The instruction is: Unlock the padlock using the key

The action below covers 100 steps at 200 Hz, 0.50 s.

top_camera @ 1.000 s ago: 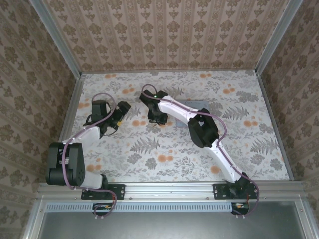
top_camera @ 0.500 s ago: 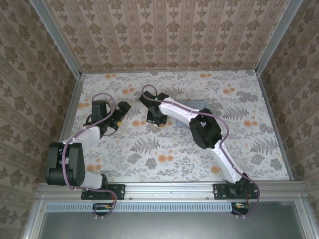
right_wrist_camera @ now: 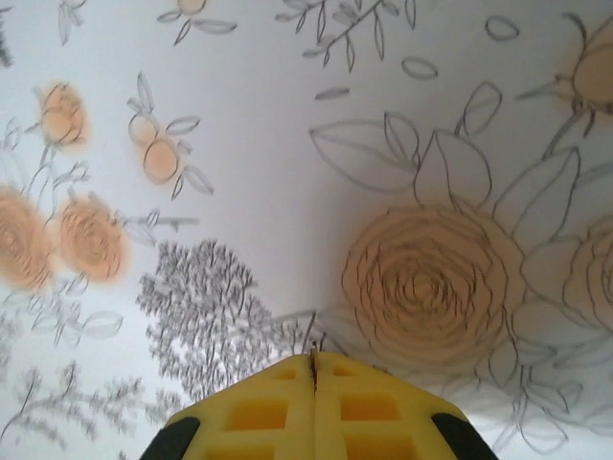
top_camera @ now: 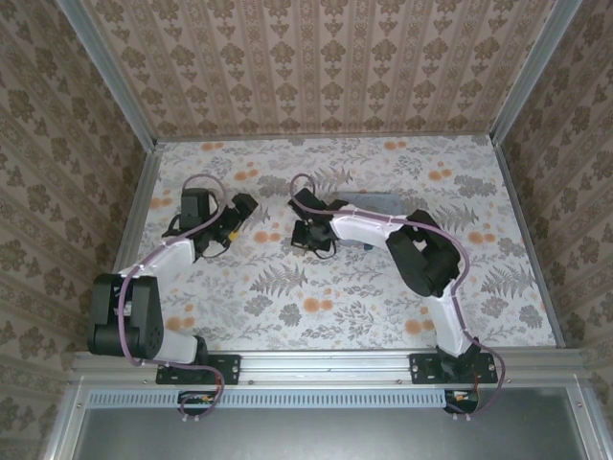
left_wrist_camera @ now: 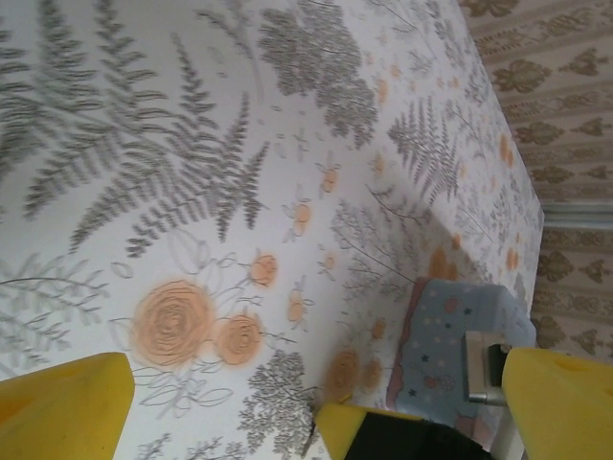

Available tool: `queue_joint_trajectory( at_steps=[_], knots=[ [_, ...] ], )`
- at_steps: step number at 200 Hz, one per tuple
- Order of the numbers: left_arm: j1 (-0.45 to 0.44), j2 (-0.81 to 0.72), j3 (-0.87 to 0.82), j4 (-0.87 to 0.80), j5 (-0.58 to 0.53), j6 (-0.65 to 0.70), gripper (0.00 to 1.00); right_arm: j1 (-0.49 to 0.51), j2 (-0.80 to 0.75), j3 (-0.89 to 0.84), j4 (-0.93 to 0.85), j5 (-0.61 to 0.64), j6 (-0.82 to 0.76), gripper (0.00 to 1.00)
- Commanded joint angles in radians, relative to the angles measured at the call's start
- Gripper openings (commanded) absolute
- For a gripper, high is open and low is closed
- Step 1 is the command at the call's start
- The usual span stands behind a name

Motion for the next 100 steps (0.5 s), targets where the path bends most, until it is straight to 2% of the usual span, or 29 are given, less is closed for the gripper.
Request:
queue_joint_trajectory(
  at_steps=[1, 24, 62, 100],
  knots=[
    [-0.030, 0.029, 0.064, -0.015, 0.037, 0.037, 1.00, -0.031, -0.127, -0.095, 0.184, -0.085, -0.048, 0.00],
    [-0.071, 0.063, 0.108, -0.001, 0.051, 0.035, 1.00, -0.078, -0.216, -0.219, 0.338, -0.168, -0.053, 0.00],
    [-0.158, 0.141, 0.184, 0.081, 0.098, -0.014, 1.00, -0.191, -0.326, -0.401, 0.632, -0.374, -0.071, 0.00],
    [-0.232, 0.215, 0.275, 0.125, 0.118, -0.068, 1.00, -0.307, -0.419, -0.512, 0.774, -0.527, -0.100, 0.00]
  ],
)
